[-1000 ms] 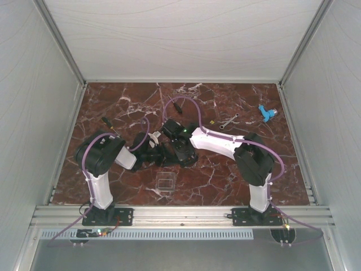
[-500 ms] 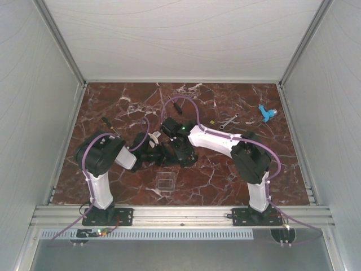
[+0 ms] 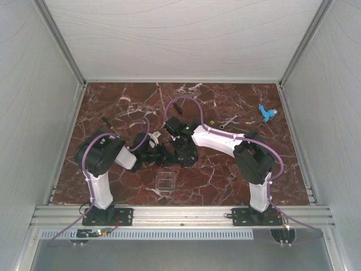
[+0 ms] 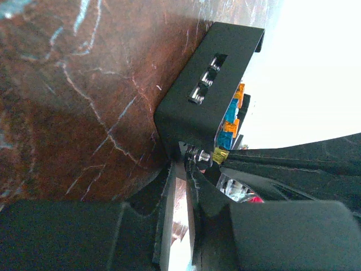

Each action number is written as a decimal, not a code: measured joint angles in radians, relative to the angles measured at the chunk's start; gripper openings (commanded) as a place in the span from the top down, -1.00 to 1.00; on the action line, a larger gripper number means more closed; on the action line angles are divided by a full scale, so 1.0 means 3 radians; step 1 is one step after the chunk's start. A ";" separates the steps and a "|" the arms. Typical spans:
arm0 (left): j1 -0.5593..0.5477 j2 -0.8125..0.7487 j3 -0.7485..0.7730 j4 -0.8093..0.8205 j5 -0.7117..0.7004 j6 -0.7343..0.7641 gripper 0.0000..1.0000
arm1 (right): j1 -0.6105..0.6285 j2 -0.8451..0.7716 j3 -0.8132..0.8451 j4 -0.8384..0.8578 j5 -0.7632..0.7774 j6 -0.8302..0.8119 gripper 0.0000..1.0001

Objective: Snap on the fuse box
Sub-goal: Install the fuse at the fuse box base.

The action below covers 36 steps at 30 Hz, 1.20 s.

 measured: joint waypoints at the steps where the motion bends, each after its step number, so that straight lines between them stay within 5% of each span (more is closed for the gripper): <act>1: 0.0000 0.0000 -0.0001 0.0000 0.0000 0.0000 0.78 | 0.0000 -0.0025 -0.0041 0.0042 -0.0001 0.0001 1.00; 36: -0.0001 -0.0003 0.0000 0.0000 -0.0001 0.0000 0.78 | 0.0103 -0.0267 -0.0094 0.0287 0.0387 0.0006 0.88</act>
